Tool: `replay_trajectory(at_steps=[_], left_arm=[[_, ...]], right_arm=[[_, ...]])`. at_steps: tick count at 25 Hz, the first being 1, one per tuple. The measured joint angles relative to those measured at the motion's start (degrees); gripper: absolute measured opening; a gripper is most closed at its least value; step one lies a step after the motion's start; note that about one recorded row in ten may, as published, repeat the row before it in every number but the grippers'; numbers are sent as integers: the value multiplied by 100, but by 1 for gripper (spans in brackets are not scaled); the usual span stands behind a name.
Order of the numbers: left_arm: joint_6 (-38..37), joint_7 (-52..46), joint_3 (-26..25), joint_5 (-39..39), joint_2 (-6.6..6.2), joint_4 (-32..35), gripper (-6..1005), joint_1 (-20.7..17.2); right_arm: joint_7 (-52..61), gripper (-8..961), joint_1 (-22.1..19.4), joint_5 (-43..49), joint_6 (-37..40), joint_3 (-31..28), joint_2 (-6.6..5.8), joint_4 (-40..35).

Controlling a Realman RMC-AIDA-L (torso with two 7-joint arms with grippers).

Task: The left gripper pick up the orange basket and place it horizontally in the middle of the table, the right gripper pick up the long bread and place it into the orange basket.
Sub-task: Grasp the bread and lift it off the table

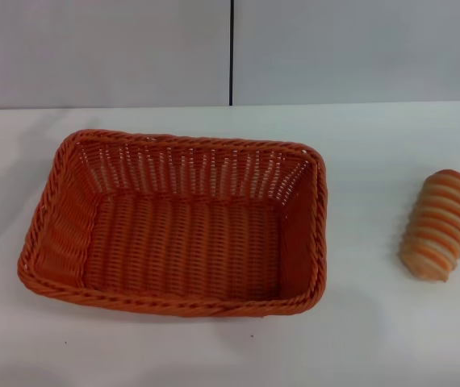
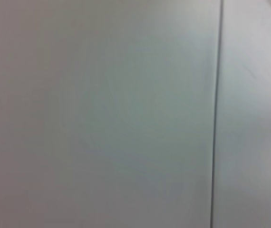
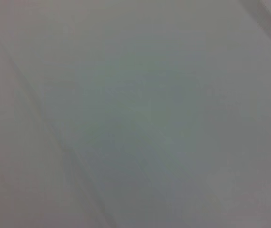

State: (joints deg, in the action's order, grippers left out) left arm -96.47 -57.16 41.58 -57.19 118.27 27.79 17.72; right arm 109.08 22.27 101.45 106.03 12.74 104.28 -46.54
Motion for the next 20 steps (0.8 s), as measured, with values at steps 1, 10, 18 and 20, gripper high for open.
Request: replay_trajectory(at_steps=[1, 10, 18, 20], left_arm=[[-11, 116, -5, 2, 2, -150, 565, 55], [-75, 440, 78, -22, 14, -463, 563, 214], [-171, 442, 100, -35, 12, -622, 560, 241], [-171, 443, 106, -37, 11, -644, 559, 243]], right_arm=[[99, 724, 100, 371, 120, 59, -33, -270], [212, 725, 962, 3083, 708, 946, -205, -887], [336, 726, 1414, 4403, -31, 1621, -18, -978], [411, 726, 1457, 4438, -285, 1659, 109, -1053]])
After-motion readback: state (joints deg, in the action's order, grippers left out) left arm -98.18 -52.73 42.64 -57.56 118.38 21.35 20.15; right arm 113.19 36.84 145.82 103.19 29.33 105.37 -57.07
